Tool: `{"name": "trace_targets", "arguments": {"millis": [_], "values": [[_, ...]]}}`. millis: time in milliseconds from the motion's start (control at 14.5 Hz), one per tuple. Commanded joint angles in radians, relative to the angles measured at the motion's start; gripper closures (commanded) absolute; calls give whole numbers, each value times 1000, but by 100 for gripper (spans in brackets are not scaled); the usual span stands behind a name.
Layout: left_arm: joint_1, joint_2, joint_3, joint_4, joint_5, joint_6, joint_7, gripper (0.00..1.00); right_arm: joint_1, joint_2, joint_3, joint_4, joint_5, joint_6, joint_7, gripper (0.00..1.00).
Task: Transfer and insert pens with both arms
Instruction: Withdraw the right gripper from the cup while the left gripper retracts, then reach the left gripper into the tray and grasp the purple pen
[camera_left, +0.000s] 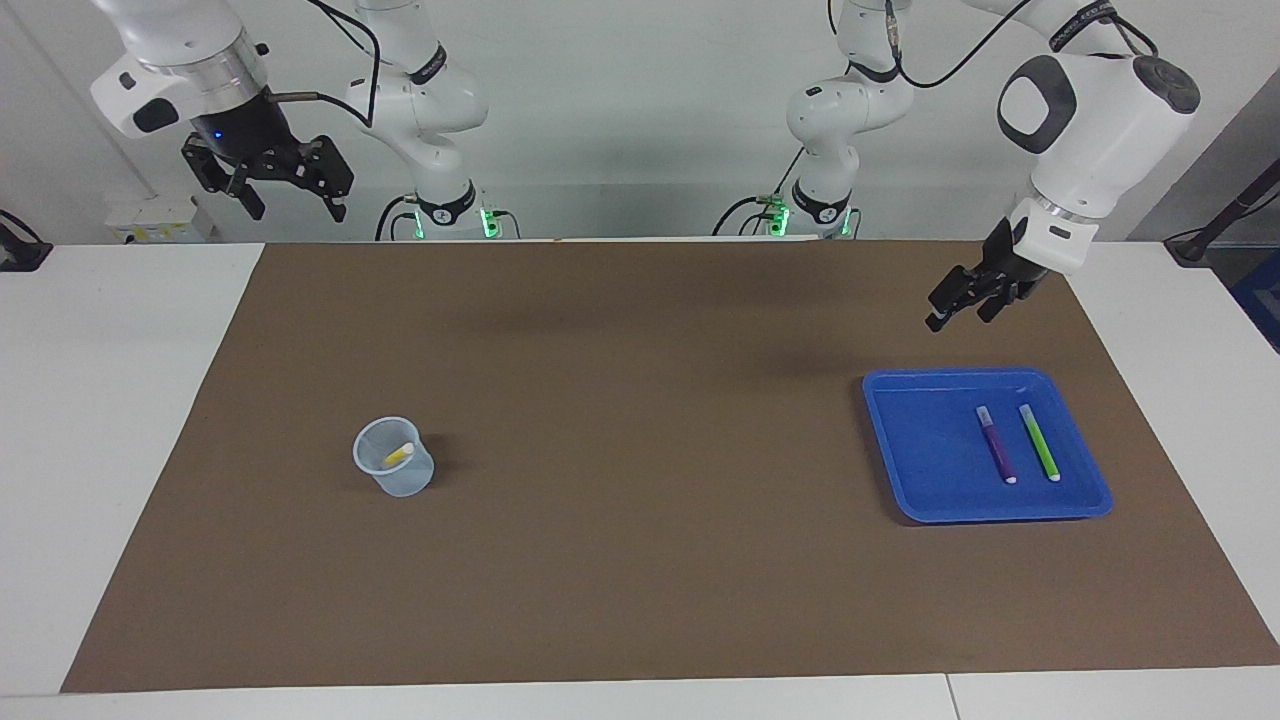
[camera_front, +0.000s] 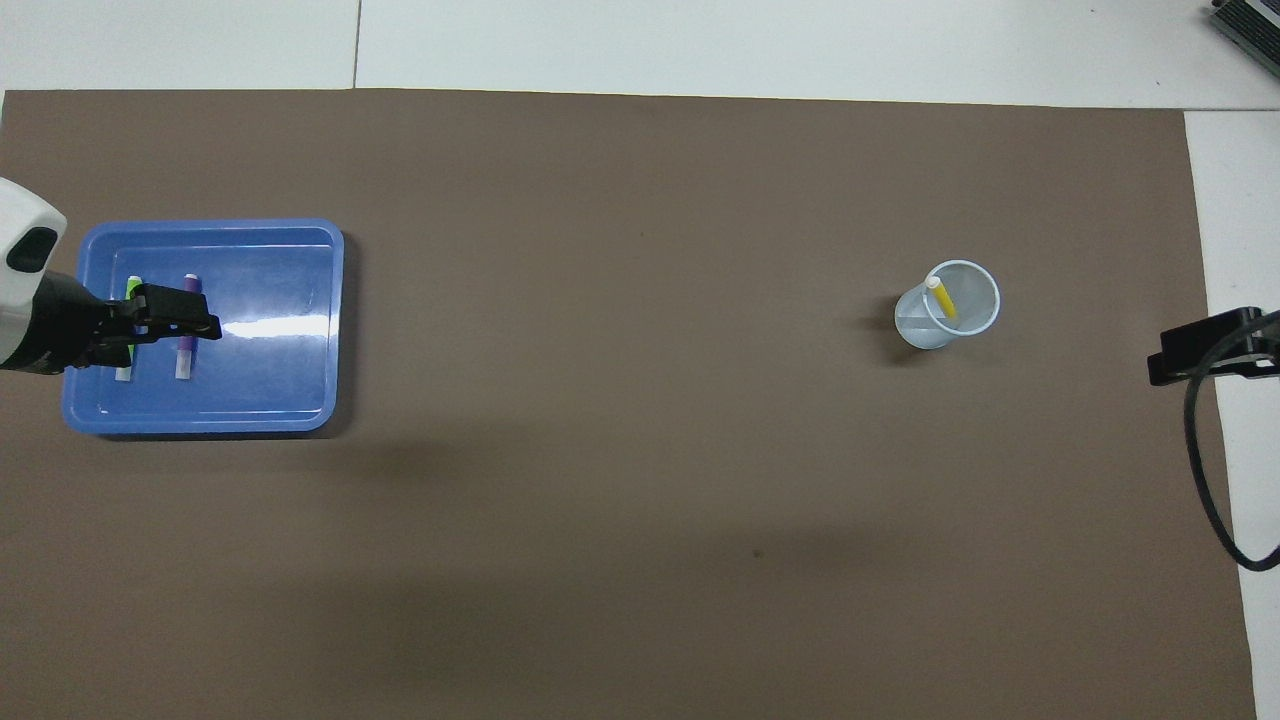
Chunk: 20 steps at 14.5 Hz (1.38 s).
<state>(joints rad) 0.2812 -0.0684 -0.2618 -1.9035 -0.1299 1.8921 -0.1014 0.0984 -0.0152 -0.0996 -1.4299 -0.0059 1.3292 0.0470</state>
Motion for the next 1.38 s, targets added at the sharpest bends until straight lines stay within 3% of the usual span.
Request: {"name": "trace_targets", "arguments": {"millis": [0,138,622,1037,1313], "values": [[19,4,-4,-8,128,57,112,0,-16,-8,4,-7,17,4,-35,0],[27,27,-2,-22,206,129,155,0,-16,-11,4,-12,14,2,-36,0],[127,148,-1,-31,211,263,388,0,-16,-14,4,-24,12,4,-35,0],[136,225,-2,-164,214,435,396,0,-14,-14,4,-26,12,4,-33,0],[139,278,-1,-201,239,502,404,0,-14,-14,6,-26,12,5,-30,0]]}}
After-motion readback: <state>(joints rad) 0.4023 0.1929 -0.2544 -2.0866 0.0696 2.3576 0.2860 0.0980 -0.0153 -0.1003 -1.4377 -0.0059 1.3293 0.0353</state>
